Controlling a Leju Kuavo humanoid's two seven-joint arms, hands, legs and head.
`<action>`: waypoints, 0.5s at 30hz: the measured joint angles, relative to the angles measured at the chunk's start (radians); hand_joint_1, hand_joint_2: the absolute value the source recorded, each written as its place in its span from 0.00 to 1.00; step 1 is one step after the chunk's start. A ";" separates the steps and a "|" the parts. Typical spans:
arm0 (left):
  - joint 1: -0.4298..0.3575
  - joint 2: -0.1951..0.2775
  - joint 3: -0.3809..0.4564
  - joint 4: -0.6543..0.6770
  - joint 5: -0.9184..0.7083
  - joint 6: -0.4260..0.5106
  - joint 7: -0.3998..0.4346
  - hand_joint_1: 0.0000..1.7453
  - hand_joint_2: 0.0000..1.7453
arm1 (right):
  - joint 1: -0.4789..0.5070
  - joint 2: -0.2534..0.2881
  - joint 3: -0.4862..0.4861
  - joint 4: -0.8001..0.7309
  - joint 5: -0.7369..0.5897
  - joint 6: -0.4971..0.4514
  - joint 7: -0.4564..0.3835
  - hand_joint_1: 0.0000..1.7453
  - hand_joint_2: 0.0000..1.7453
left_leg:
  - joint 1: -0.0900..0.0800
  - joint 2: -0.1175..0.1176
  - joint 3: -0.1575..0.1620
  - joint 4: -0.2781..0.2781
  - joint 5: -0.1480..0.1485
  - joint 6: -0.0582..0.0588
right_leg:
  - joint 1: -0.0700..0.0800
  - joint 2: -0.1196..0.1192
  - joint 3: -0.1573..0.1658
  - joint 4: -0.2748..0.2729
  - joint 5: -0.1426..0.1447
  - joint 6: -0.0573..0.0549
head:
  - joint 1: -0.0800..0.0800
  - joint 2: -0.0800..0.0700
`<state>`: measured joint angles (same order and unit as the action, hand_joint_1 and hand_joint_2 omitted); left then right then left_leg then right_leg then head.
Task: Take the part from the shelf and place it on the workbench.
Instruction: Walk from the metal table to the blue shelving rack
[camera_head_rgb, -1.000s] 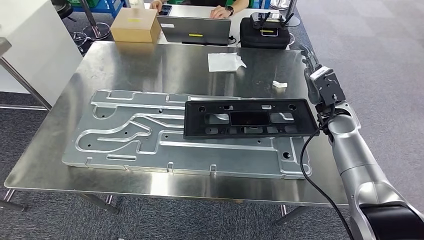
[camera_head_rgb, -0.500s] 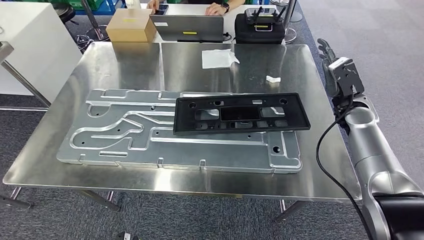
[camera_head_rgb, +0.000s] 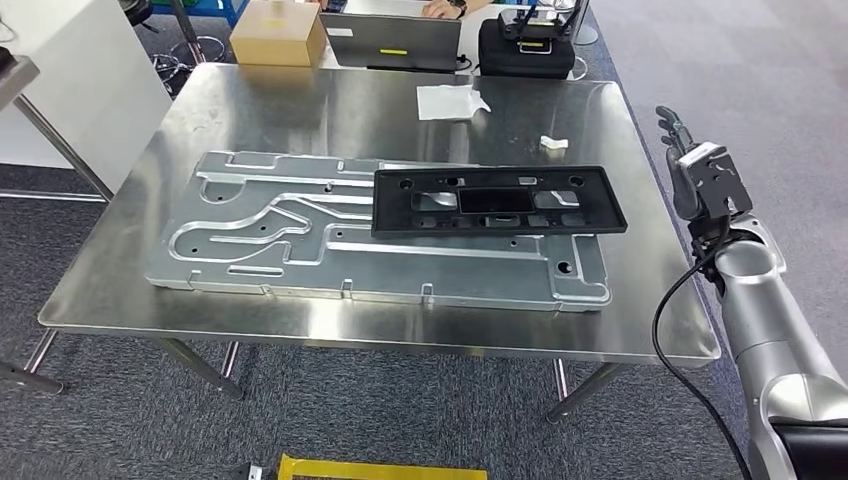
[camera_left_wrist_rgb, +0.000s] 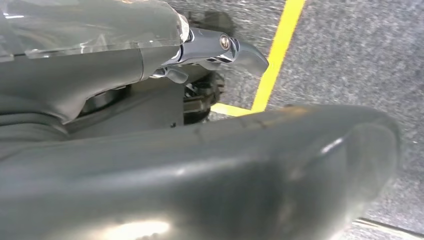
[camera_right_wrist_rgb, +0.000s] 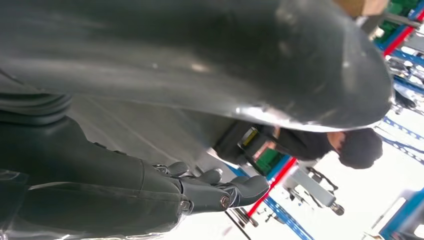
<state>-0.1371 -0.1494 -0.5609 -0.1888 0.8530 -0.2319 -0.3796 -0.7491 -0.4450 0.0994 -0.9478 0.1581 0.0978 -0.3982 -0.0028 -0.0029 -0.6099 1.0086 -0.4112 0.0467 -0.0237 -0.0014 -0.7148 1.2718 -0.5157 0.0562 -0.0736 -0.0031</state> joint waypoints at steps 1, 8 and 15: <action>0.000 0.000 0.000 0.000 0.000 0.000 -0.001 0.00 0.00 | 0.001 -0.001 0.000 -0.005 0.000 0.001 0.002 0.00 0.00 | 0.000 0.000 -0.011 0.005 0.006 -0.002 | 0.000 0.000 0.048 -0.057 0.021 -0.002 | 0.000 0.000; 0.006 0.000 0.000 0.000 0.013 -0.007 -0.015 0.00 0.00 | -0.011 0.000 -0.003 -0.027 0.002 0.014 0.007 0.00 0.00 | -0.005 -0.004 -0.050 0.027 0.024 -0.039 | 0.008 -0.002 0.161 -0.256 0.043 -0.050 | -0.001 0.000; 0.009 0.001 0.004 0.000 0.028 -0.003 -0.032 0.00 0.00 | -0.079 0.045 0.022 0.024 0.016 0.012 0.004 0.00 0.00 | 0.005 -0.003 -0.093 0.292 -0.136 -0.067 | 0.004 -0.006 0.068 -0.257 0.120 -0.065 | -0.002 0.000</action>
<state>-0.1282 -0.1488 -0.5573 -0.1889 0.8809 -0.2354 -0.4115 -0.8285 -0.4003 0.1213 -0.9240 0.1739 0.1097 -0.3941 0.0026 -0.0061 -0.7024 1.3005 -0.5477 -0.0199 -0.0196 -0.0070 -0.6464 1.0152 -0.3957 -0.0084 -0.0752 -0.0031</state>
